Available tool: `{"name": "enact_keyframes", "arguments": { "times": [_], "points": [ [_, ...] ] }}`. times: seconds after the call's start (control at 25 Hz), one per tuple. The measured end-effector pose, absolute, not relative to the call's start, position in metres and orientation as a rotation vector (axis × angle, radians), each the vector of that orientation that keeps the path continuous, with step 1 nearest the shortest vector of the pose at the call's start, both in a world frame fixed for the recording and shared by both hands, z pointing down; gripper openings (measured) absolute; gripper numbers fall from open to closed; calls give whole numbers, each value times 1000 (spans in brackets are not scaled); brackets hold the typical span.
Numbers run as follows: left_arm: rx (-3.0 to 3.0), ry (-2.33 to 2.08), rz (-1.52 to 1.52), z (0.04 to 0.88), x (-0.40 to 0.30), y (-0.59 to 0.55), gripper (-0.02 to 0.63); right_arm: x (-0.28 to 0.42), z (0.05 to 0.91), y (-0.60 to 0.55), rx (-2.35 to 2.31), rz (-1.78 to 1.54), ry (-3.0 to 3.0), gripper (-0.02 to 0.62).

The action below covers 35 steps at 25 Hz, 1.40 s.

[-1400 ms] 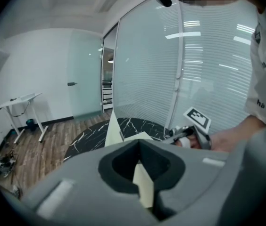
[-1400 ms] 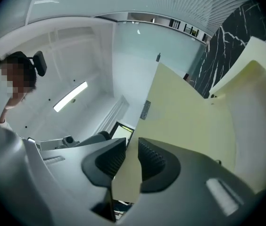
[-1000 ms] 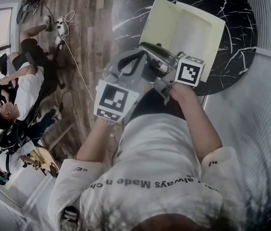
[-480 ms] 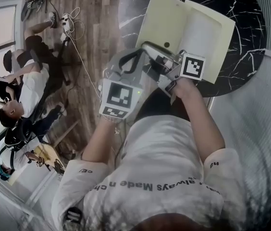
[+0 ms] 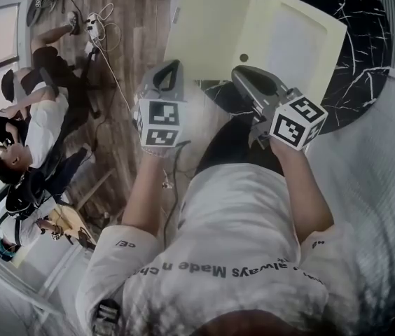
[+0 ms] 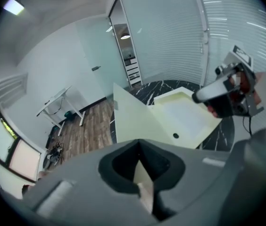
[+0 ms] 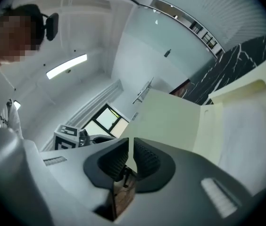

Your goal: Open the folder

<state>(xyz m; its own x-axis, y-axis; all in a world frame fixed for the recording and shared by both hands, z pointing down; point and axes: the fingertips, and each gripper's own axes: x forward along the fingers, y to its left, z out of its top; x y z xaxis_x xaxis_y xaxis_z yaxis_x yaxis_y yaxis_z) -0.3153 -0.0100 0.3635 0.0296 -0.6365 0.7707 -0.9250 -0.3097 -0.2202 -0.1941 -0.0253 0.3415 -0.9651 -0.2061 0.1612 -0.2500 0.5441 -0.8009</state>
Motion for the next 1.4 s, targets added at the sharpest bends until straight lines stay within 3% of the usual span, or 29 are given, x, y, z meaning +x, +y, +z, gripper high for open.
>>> {"name": "enact_keyframes", "arguments": {
  "times": [0.24, 0.72, 1.4],
  "points": [
    [1844, -1658, 1272, 399, -352, 0, 2, -171, 325, -12, 506, 1154, -2727, 25],
    [1673, -1681, 1415, 489, -402, -2, 2, -109, 287, -5, 678, 953, -2700, 10],
    [1514, -1423, 1442, 561, -397, 20, 1, -45, 241, -9, 895, 818, -2626, 3]
  ]
}}
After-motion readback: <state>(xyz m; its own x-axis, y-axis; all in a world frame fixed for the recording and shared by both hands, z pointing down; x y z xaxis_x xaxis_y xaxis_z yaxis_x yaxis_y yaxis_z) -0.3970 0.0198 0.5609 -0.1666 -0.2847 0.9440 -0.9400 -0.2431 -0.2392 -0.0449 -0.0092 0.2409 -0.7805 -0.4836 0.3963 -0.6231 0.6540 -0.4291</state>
